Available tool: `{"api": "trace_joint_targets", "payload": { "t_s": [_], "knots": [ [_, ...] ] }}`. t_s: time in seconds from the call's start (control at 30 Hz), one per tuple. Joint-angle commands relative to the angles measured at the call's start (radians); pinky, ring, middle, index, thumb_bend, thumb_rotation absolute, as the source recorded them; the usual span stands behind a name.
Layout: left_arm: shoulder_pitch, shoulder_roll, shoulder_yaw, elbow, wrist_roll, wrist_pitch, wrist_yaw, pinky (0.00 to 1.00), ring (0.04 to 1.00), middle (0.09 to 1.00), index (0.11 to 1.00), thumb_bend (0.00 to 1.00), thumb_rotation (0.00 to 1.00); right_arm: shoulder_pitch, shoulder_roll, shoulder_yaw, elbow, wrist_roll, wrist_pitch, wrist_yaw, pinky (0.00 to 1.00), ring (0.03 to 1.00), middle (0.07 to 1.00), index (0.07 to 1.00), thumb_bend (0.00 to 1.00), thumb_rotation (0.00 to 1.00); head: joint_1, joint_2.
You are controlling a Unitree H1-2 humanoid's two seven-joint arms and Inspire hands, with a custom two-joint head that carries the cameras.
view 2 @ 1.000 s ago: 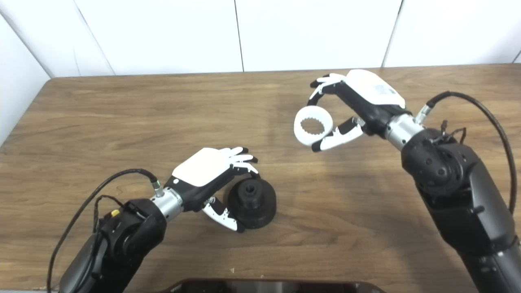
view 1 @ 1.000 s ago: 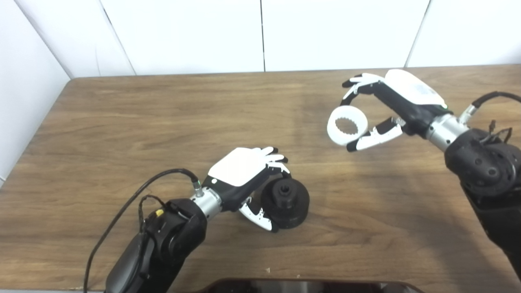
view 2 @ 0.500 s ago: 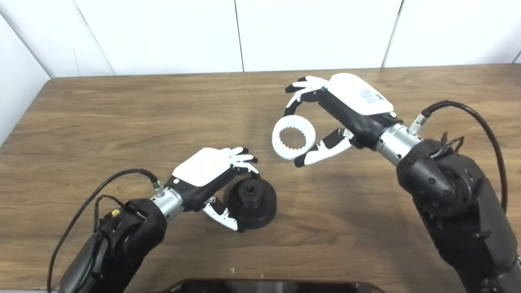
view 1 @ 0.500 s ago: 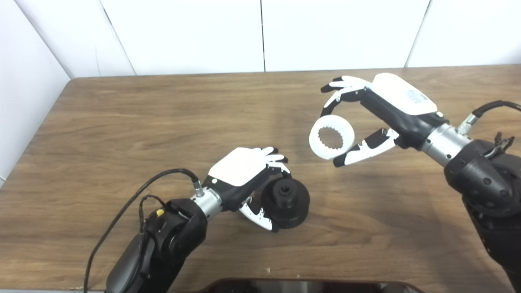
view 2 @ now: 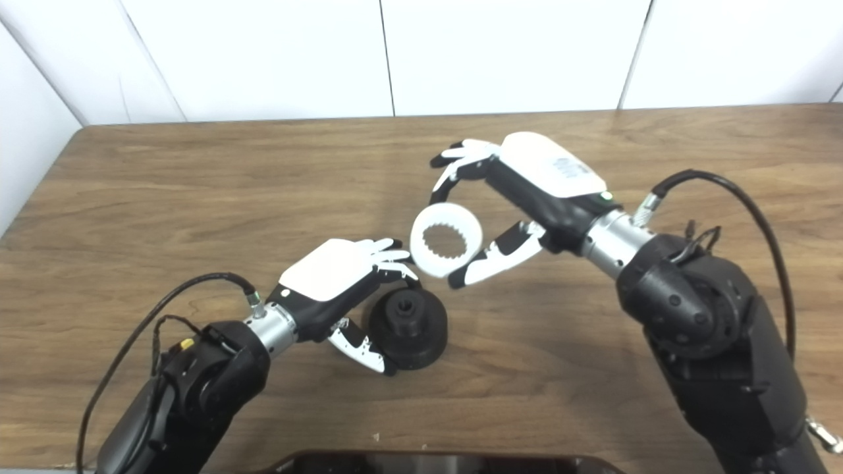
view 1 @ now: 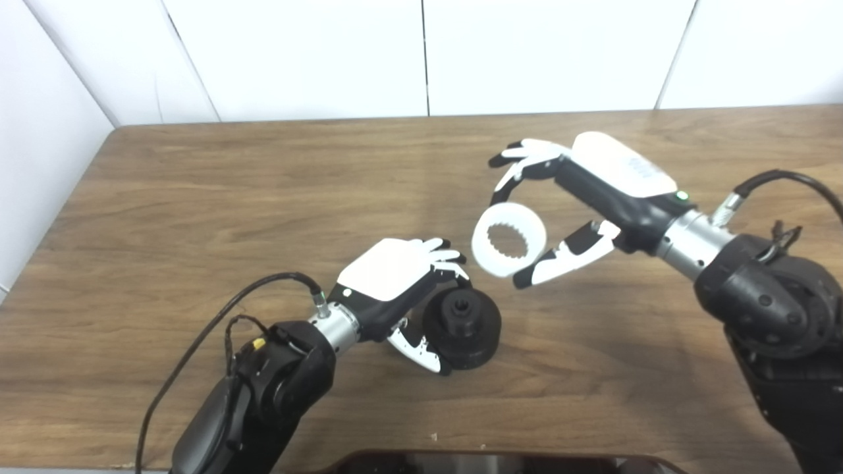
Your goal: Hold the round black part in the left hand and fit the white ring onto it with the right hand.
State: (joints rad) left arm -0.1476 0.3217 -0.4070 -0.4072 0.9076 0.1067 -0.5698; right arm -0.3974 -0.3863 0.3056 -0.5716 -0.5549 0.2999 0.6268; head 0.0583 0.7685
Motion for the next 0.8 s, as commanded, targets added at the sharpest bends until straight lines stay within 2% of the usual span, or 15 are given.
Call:
{"api": "trace_joint_targets", "payload": {
  "t_s": [0.0, 0.37, 0.77],
  "knots": [
    [-0.024, 0.008, 0.005, 0.005, 0.021, -0.003, -0.007, 0.94, 0.968, 0.908, 0.654, 0.78, 0.27, -0.026, 0.003, -0.003, -0.03, -0.002, -0.014, -0.007, 0.8, 0.932, 0.862, 0.608, 0.76, 0.29, 0.001, 0.003],
    [-0.029, 0.005, 0.003, 0.003, 0.029, -0.001, -0.014, 0.94, 0.972, 0.911, 0.658, 0.78, 0.28, 0.014, 0.013, 0.041, 0.009, 0.004, -0.046, -0.011, 0.8, 0.933, 0.863, 0.61, 0.75, 0.33, 0.001, 0.006],
    [-0.022, 0.007, 0.012, -0.009, 0.026, -0.003, -0.02, 0.94, 0.966, 0.908, 0.659, 0.78, 0.28, 0.041, 0.026, 0.074, 0.04, -0.006, -0.055, -0.015, 0.82, 0.952, 0.872, 0.616, 0.75, 0.32, -0.002, 0.015]
  ]
}}
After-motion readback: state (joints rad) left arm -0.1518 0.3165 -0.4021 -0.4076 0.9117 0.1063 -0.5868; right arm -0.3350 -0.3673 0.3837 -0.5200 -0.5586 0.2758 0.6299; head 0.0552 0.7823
